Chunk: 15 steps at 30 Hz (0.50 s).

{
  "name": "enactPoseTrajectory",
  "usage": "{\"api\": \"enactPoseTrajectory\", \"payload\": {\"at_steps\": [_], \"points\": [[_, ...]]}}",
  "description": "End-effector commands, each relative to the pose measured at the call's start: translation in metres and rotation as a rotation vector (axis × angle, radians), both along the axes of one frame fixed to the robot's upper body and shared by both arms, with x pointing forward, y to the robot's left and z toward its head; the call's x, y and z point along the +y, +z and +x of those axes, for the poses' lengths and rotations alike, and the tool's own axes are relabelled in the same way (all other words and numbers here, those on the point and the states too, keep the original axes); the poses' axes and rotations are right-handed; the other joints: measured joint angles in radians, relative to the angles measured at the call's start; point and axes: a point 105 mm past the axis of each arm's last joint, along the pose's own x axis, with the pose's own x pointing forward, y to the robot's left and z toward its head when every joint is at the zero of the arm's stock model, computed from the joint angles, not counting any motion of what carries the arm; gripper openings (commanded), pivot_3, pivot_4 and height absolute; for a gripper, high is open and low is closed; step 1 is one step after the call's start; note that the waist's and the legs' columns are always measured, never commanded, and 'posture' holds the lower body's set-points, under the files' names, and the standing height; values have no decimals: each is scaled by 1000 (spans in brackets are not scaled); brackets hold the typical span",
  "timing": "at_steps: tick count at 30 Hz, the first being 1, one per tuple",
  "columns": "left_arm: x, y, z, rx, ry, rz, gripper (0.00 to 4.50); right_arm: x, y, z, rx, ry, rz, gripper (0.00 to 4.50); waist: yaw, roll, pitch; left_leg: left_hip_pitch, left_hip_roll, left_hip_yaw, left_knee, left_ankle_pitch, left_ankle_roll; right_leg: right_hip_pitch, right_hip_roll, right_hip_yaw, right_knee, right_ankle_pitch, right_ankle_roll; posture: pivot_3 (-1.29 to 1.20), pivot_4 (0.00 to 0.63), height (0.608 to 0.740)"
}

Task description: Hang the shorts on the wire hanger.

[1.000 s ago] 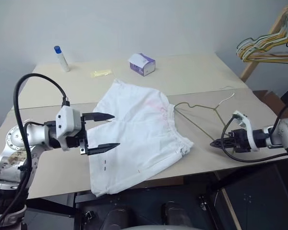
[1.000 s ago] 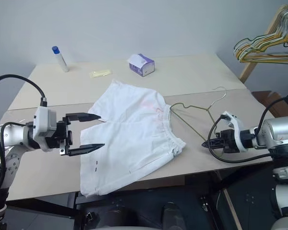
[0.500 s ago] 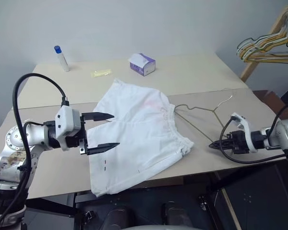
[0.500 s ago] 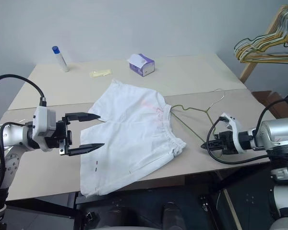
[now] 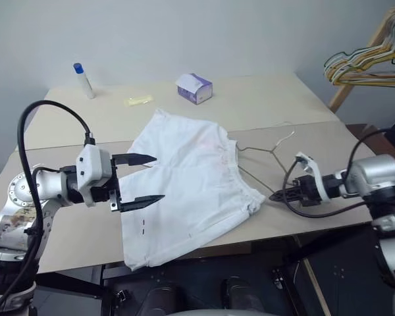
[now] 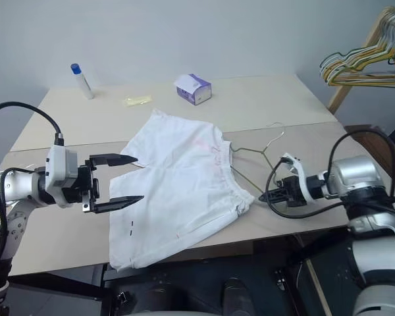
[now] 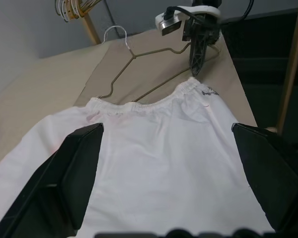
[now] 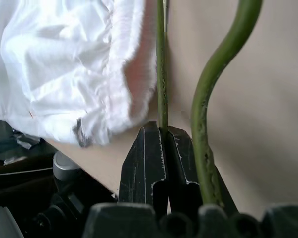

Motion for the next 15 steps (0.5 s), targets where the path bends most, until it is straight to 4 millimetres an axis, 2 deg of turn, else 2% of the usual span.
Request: {"api": "enactPoseTrajectory", "payload": {"at_steps": [1, 4, 8, 12, 15], "points": [[0, 8, -2, -32, -4, 9, 4480, -1, 9, 15, -58, -4, 8, 0, 3, 0, 0, -1, 0, 0, 0, 0, 0, 0, 0, 0, 0, 1, 2, 147, 56, 740], [0, 8, -1, -38, -2, 13, 4480, 5, 7, 23, -72, 1, -1, 0, 5, 0, 0, -2, 0, 0, 0, 0, 0, 0, 0, -2, -2, 2, 3, 150, 51, 740], [-1, 11, 6, -57, 6, 10, 4480, 1, 23, 34, -177, 4, -39, 0, 11, 1, 0, -4, 0, -1, -1, 4, -7, 0, -1, -4, -4, 2, 3, 135, 29, 740], [0, 13, 23, -115, 39, 23, 4480, -9, 54, 42, -519, 134, -334, 0, 25, 3, -2, -8, -1, -3, 0, 4, -8, -3, -2, -7, -4, 2, 4, 94, 14, 740], [-2, 25, 46, -192, 83, 11, 4480, 2, 88, 46, -807, 214, -527, 0, 27, 4, -3, -13, -1, -3, 0, 6, -11, -7, -1, -9, -4, 2, 3, 54, 0, 740]]}}
